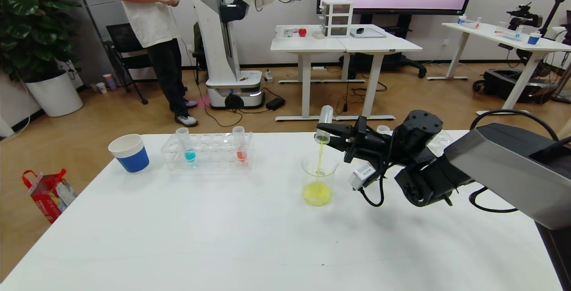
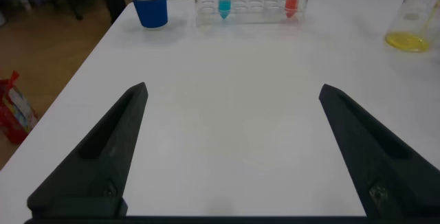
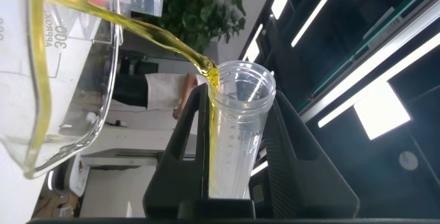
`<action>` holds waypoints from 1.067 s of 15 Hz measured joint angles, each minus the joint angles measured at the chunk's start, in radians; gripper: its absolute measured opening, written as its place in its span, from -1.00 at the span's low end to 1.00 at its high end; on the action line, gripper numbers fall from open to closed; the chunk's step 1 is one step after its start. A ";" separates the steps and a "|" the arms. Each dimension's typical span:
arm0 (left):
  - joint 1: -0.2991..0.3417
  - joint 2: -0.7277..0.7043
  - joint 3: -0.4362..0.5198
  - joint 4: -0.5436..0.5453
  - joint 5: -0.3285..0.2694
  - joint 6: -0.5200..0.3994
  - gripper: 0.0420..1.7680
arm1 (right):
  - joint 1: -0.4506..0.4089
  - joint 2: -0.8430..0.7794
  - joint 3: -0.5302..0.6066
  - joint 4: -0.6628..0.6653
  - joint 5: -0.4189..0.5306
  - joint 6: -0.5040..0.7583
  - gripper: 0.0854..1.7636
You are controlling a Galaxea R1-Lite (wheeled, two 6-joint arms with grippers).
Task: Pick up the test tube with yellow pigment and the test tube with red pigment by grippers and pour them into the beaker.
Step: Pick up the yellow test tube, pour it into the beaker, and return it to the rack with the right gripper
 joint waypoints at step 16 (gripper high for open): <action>0.000 0.000 0.000 0.000 0.000 0.000 0.96 | 0.027 -0.111 0.016 -0.073 -0.405 0.742 -0.52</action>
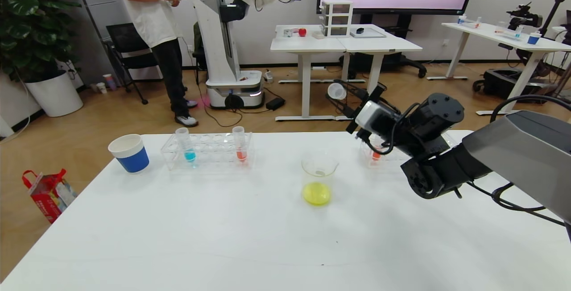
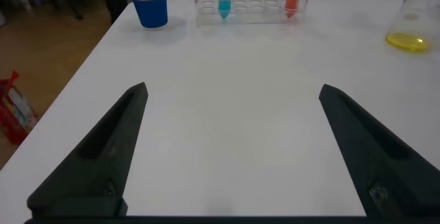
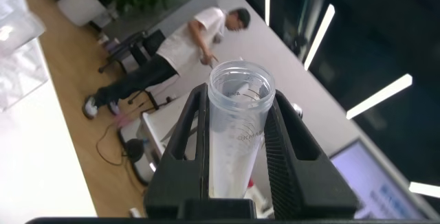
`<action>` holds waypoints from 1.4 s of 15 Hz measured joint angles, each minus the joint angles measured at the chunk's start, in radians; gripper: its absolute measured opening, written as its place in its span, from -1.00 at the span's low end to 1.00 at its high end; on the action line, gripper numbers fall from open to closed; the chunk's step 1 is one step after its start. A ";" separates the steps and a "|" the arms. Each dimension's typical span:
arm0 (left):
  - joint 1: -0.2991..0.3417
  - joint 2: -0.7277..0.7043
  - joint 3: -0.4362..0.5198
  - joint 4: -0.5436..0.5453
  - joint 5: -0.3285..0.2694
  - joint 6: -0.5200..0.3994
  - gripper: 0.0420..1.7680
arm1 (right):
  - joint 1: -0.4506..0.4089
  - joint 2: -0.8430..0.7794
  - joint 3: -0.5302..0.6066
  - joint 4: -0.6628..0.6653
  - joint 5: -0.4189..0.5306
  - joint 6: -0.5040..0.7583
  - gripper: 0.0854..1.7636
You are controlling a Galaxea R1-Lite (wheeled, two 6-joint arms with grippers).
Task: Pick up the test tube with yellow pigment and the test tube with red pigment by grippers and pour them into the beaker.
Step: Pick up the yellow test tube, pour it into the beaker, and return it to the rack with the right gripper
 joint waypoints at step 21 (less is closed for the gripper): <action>0.000 0.000 0.000 0.000 0.000 0.000 0.96 | -0.195 -0.568 0.260 0.701 -0.547 0.805 -0.52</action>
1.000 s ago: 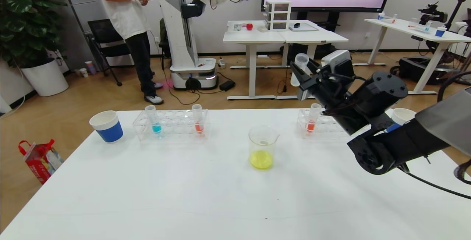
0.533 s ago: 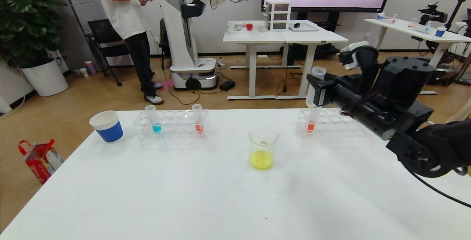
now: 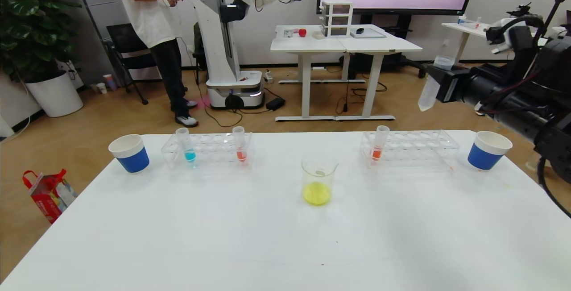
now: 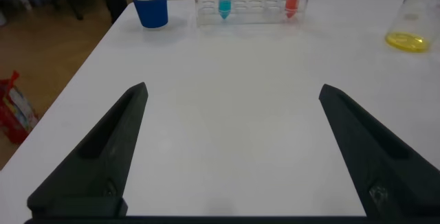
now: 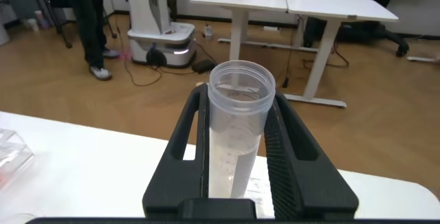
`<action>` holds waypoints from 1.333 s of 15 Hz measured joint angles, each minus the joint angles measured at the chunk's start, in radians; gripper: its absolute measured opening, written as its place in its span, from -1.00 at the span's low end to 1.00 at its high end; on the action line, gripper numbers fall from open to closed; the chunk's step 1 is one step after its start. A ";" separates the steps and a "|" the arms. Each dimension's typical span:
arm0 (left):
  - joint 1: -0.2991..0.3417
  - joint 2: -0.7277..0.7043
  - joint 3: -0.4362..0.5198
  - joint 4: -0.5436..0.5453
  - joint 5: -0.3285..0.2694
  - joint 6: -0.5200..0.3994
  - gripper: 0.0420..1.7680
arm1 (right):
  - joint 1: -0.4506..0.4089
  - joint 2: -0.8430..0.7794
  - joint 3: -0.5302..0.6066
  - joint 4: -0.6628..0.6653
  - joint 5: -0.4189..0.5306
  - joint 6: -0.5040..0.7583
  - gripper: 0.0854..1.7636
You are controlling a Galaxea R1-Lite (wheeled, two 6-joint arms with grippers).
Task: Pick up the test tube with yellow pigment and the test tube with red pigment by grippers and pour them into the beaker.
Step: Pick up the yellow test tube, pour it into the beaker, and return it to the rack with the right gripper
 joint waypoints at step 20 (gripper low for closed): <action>0.000 0.000 0.000 0.000 0.000 0.000 0.96 | -0.497 0.344 -0.143 -0.082 0.053 -0.026 -0.52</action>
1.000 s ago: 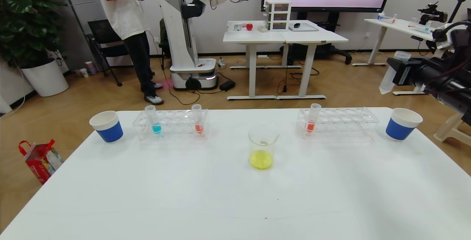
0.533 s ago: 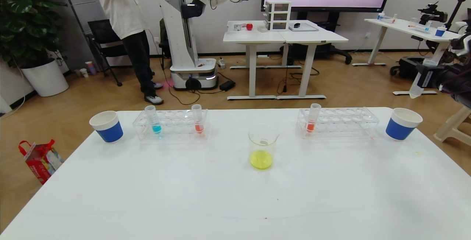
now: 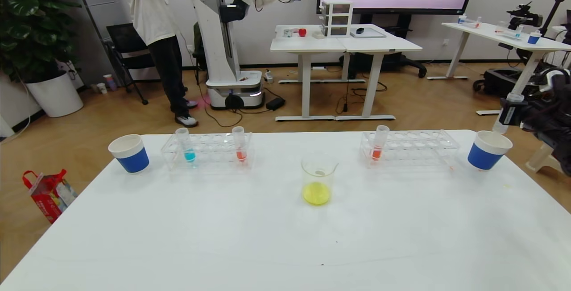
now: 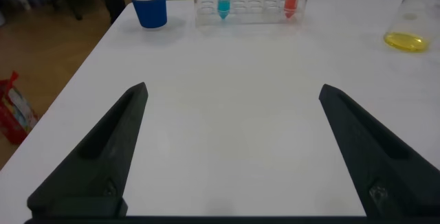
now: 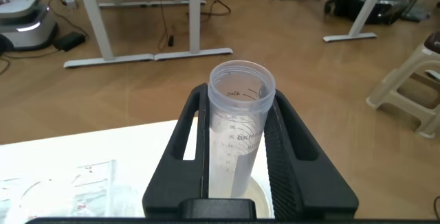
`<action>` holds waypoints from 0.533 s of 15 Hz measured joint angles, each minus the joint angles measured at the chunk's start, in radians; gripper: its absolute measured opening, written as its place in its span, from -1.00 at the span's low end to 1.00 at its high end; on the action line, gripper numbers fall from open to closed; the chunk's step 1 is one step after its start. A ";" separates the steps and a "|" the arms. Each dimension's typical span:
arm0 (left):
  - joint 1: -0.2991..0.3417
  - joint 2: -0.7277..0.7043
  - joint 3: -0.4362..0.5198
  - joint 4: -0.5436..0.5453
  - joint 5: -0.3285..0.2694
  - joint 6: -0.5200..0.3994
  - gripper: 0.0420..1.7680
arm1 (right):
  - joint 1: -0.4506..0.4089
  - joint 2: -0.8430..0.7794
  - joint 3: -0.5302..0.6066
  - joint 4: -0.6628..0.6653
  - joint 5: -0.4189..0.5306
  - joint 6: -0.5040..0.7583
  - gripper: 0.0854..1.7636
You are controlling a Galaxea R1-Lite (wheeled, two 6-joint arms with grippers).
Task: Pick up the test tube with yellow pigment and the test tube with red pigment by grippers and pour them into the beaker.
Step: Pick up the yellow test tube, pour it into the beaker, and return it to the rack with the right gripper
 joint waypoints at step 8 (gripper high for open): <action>0.000 0.000 0.000 0.000 0.000 0.000 0.96 | -0.016 0.093 0.019 -0.037 0.006 0.000 -0.52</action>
